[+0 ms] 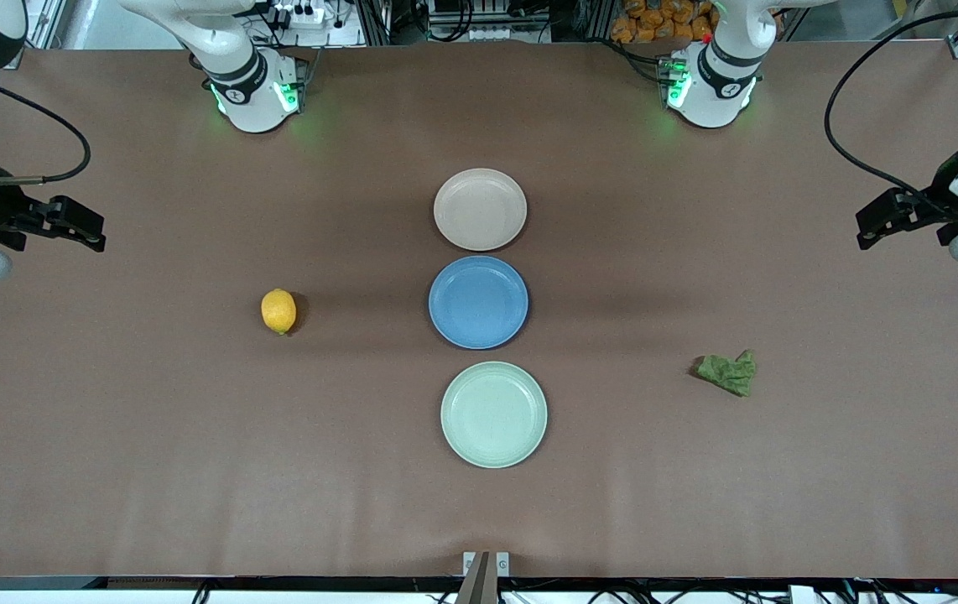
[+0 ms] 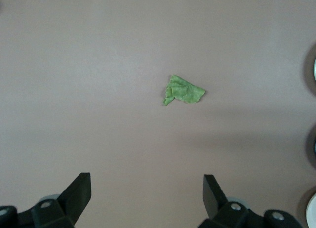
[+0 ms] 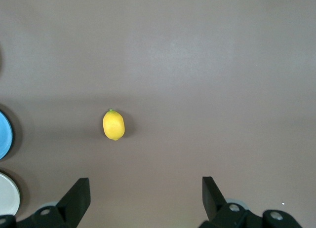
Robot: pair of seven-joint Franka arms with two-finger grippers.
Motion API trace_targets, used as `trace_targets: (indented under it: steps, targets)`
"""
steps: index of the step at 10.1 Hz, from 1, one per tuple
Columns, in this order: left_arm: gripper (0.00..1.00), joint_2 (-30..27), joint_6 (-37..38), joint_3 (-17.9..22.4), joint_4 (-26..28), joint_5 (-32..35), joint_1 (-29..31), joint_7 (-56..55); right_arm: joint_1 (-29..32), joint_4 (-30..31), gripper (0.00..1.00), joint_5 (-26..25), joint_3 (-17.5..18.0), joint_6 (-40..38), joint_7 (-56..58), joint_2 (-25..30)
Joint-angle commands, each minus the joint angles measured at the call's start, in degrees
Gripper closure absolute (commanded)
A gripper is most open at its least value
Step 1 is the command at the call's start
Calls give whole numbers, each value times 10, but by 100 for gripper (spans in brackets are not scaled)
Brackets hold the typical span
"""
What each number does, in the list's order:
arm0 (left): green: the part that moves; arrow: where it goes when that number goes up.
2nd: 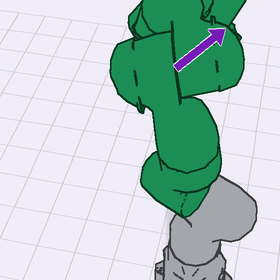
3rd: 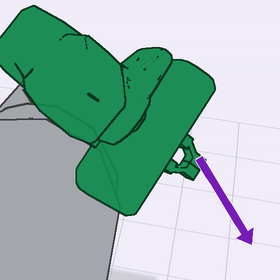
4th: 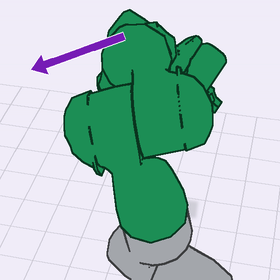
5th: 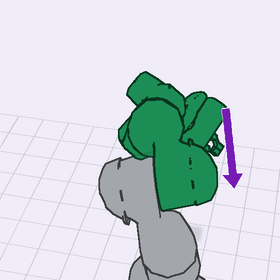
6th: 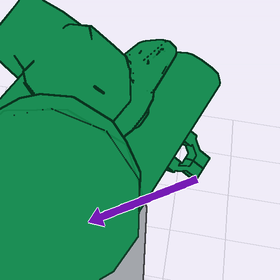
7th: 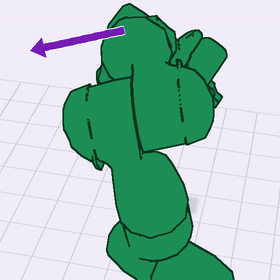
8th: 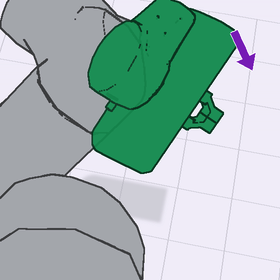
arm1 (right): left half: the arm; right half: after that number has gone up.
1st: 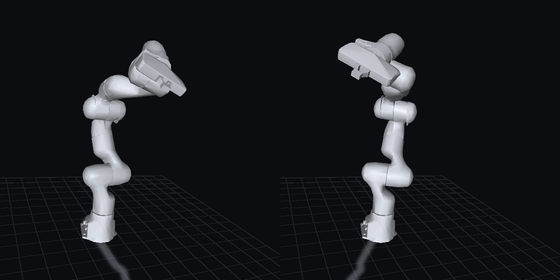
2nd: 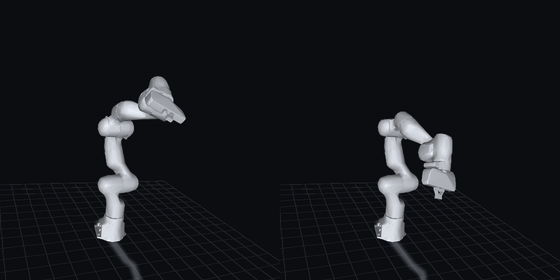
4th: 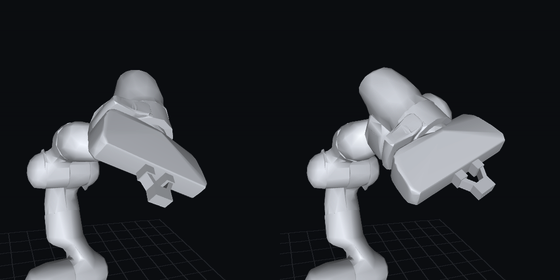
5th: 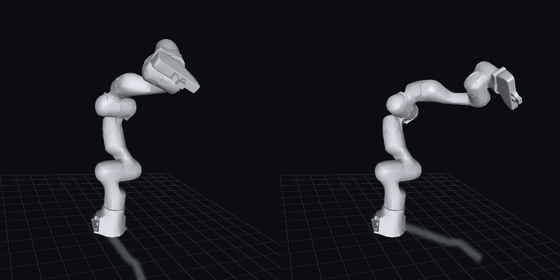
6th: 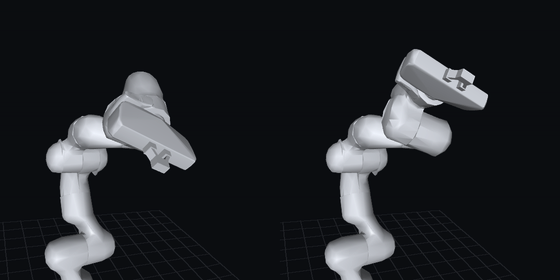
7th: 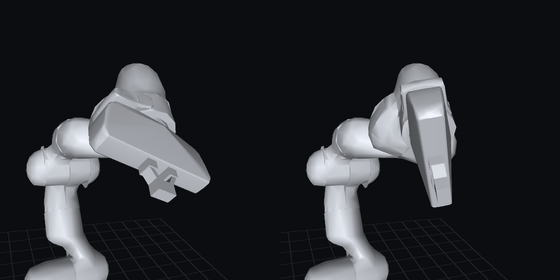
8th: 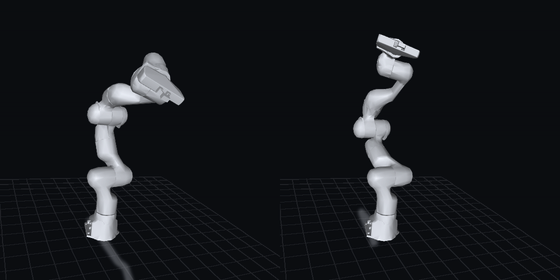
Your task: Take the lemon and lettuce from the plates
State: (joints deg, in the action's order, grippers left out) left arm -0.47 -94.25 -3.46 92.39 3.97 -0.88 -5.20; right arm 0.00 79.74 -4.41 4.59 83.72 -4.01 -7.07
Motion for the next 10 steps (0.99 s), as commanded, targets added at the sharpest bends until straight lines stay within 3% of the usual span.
trace_targets:
  steps: [1,4,10]
  targets:
    - [0,-23,-10,2,22,-17,2,15,0,6,0,4,3,-10,-9,23]
    - [0,-23,-10,-1,12,-51,5,15,2,6,0,4,2,-9,2,20]
    - [0,-10,-7,0,-13,-43,4,14,1,5,0,-4,2,-18,0,19]
